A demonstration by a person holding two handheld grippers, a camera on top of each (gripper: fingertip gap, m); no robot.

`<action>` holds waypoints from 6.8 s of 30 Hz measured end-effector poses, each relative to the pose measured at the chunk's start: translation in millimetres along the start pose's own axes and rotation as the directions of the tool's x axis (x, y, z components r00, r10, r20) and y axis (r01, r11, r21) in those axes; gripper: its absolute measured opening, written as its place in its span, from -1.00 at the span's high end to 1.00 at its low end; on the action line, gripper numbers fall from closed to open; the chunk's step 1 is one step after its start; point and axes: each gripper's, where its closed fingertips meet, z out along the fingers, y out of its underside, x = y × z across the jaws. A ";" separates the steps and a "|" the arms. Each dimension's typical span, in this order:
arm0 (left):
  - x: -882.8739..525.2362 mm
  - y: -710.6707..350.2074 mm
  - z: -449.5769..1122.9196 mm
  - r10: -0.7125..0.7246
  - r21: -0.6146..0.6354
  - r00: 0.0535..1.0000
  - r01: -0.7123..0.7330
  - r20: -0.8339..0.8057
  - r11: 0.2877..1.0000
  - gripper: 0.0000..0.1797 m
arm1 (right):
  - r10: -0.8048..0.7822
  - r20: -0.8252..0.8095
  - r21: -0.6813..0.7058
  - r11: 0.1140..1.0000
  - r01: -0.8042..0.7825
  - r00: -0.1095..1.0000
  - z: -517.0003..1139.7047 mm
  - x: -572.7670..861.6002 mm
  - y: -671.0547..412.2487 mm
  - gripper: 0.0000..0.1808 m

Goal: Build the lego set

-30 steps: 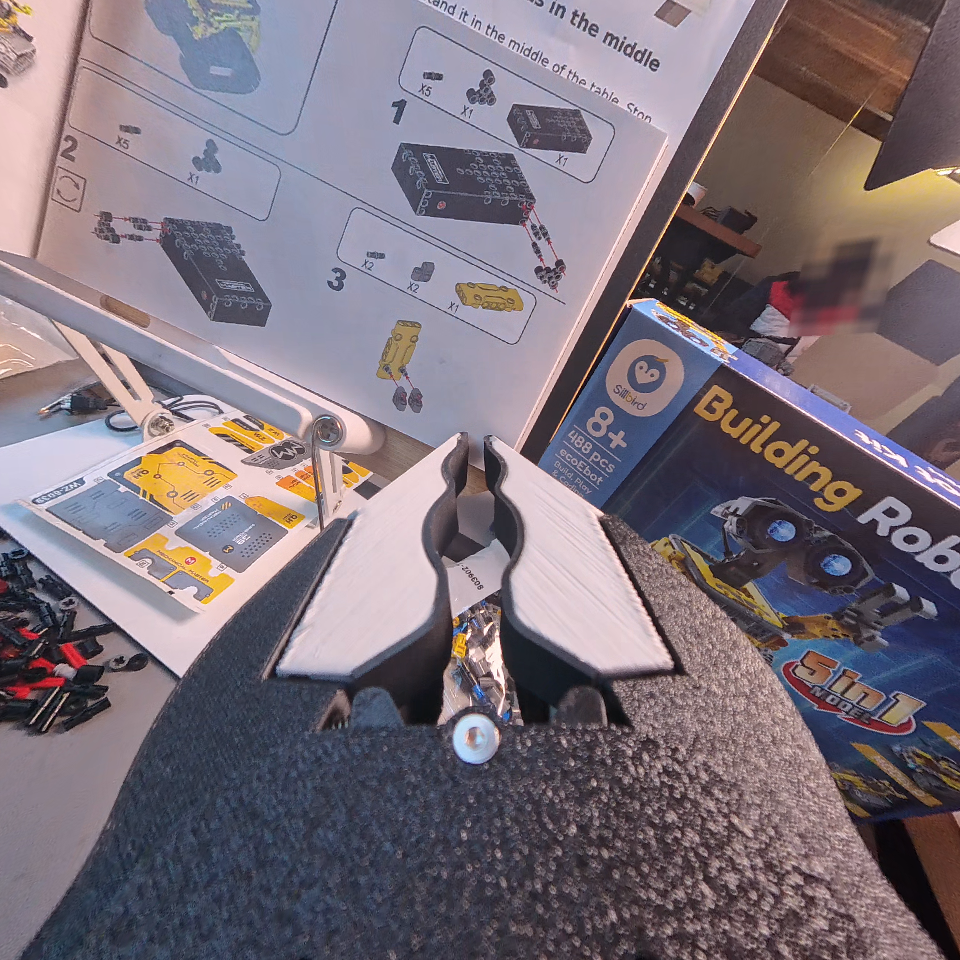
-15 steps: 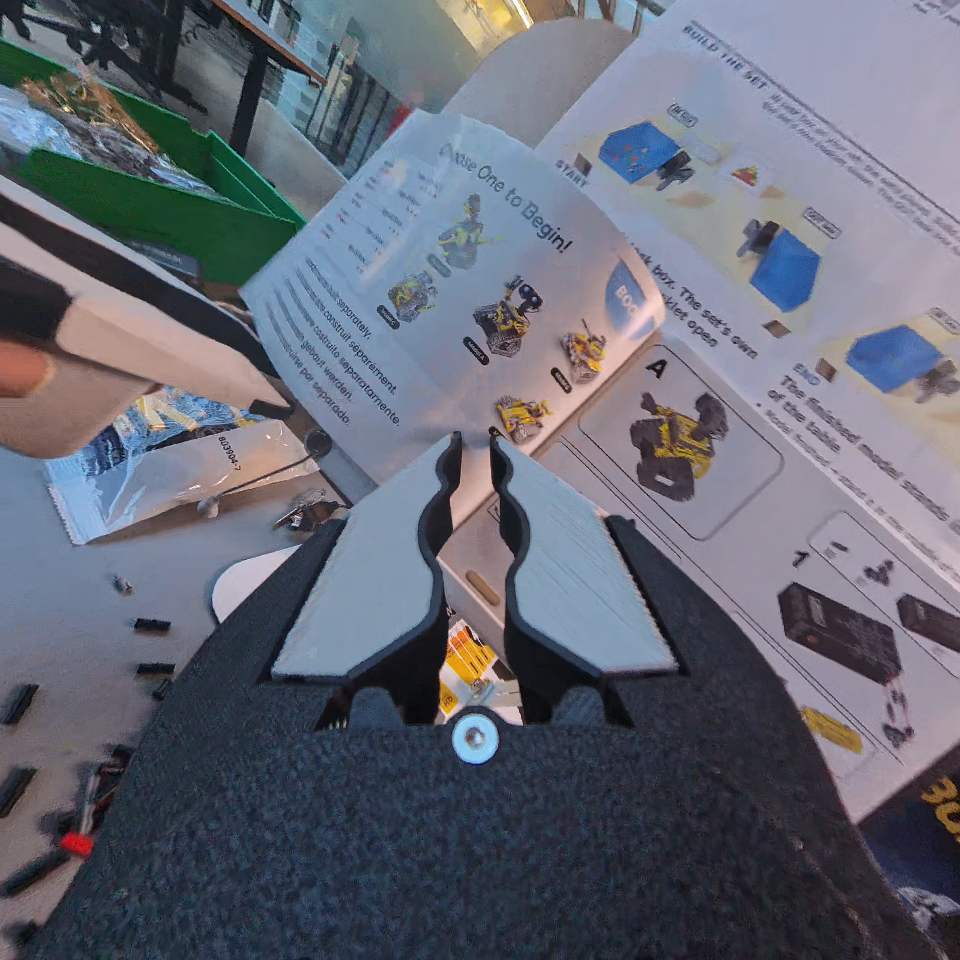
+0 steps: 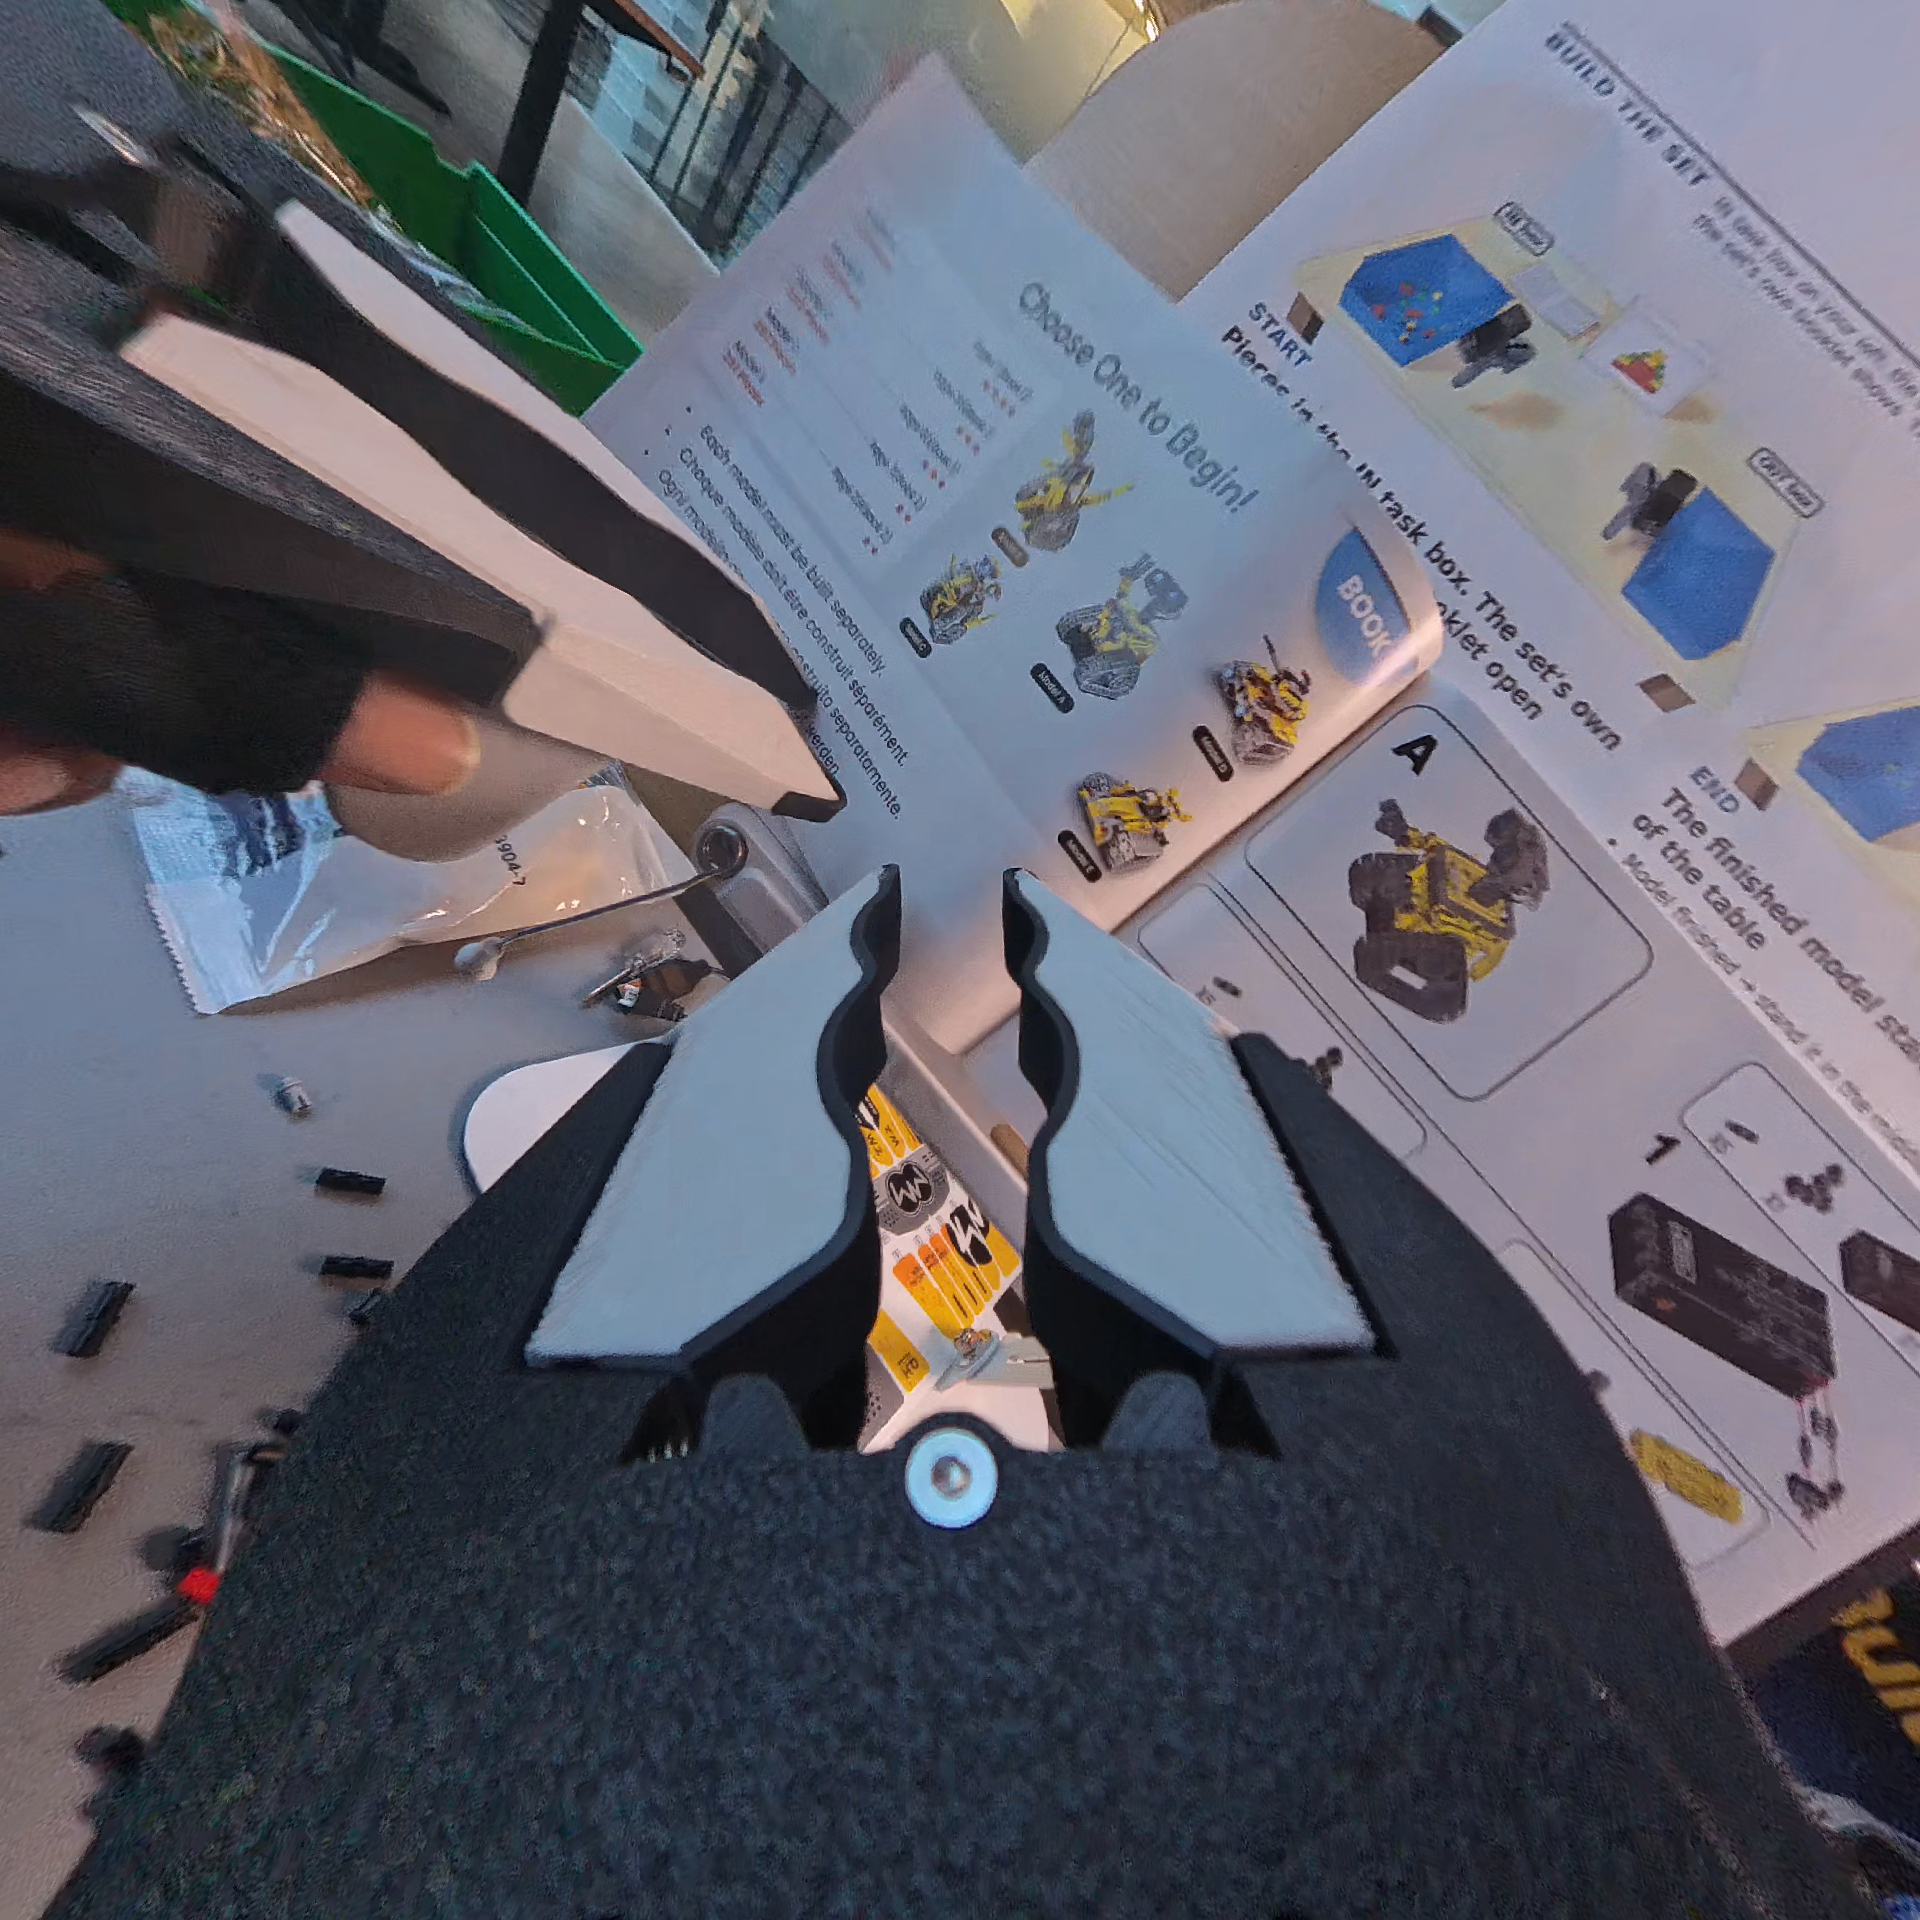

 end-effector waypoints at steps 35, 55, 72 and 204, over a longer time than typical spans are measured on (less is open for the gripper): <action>-46.9 83.4 -27.3 -0.941 0.348 0.133 0.937 -0.310 0.018 0.86 | 0.035 -0.171 0.014 0.999 -0.033 0.985 22.3 31.7 4.6 0.87; 37.6 -50.9 33.7 0.235 0.002 0.971 -0.236 -0.043 0.972 0.87 | 0.015 -0.171 0.021 1.000 -0.011 0.985 19.0 26.1 4.5 0.81; 34.2 79.4 -128.4 0.239 -0.280 0.935 -0.311 -0.262 0.908 0.38 | 0.265 0.060 0.039 0.963 -0.267 0.962 -156.9 -13.9 56.5 0.70; 61.5 135.1 -92.9 0.148 -0.153 0.974 -0.175 -0.173 0.973 0.56 | 0.156 0.453 -0.613 0.769 0.180 0.878 -217.4 6.2 253.9 0.66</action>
